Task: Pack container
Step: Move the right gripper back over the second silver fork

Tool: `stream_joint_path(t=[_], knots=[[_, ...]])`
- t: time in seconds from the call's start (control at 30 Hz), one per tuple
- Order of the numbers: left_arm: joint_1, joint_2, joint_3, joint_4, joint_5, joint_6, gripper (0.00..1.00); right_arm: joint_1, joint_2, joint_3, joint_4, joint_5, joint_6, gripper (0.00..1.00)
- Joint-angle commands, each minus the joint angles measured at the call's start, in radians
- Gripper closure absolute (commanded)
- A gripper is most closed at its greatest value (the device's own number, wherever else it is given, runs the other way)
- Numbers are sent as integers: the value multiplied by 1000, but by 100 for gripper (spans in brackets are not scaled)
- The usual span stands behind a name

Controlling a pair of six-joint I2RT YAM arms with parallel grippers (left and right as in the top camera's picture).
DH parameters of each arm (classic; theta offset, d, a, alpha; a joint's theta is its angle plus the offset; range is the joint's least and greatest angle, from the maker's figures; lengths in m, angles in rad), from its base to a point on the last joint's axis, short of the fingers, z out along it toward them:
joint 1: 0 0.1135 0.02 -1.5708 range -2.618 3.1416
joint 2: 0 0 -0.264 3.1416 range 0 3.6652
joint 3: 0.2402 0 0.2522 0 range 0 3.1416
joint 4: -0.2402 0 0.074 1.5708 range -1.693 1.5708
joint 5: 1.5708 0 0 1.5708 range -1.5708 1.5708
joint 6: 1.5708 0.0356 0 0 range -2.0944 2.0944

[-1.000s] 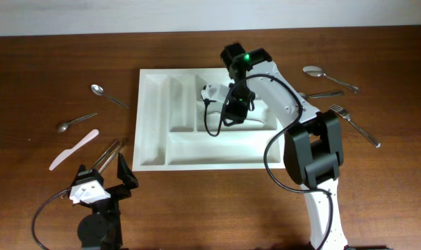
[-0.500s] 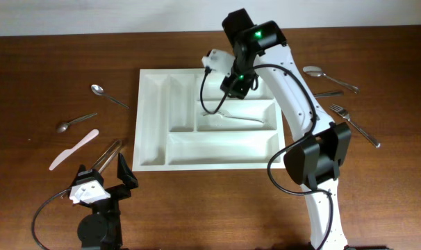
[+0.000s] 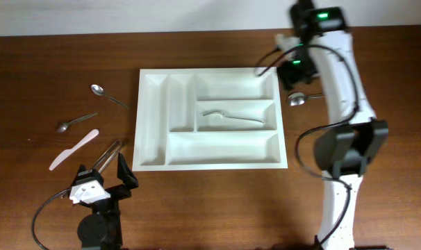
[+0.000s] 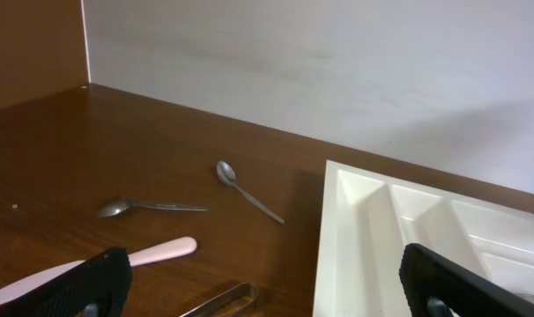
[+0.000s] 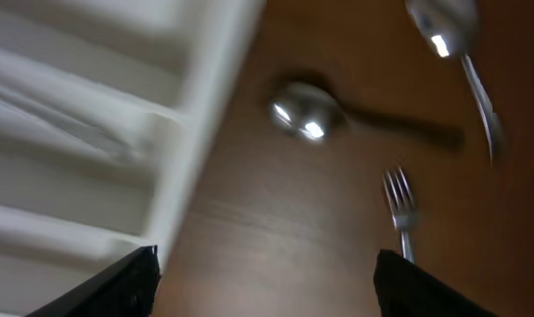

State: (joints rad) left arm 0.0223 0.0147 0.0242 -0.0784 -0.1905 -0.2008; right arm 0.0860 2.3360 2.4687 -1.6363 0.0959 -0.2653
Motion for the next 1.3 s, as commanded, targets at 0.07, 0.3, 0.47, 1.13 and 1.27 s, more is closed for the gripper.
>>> stream_joint_path(t=[0.07,0.3,0.47,1.13,1.27], knots=[[6,-8,-9,2,11,13,1,-166,-24,10,-37,-97,64,21],[6,-8,-9,2,11,13,1,-310,-24,-24,-18,-188,23,24],[6,-8,-9,2,11,13,1,-360,-24,-84,30,-209,8,24],[6,-8,-9,2,11,13,1,-493,-24,-353,171,-230,-7,27],[6,-8,-9,2,11,13,1,-500,-24,-372,188,-231,-8,27]])
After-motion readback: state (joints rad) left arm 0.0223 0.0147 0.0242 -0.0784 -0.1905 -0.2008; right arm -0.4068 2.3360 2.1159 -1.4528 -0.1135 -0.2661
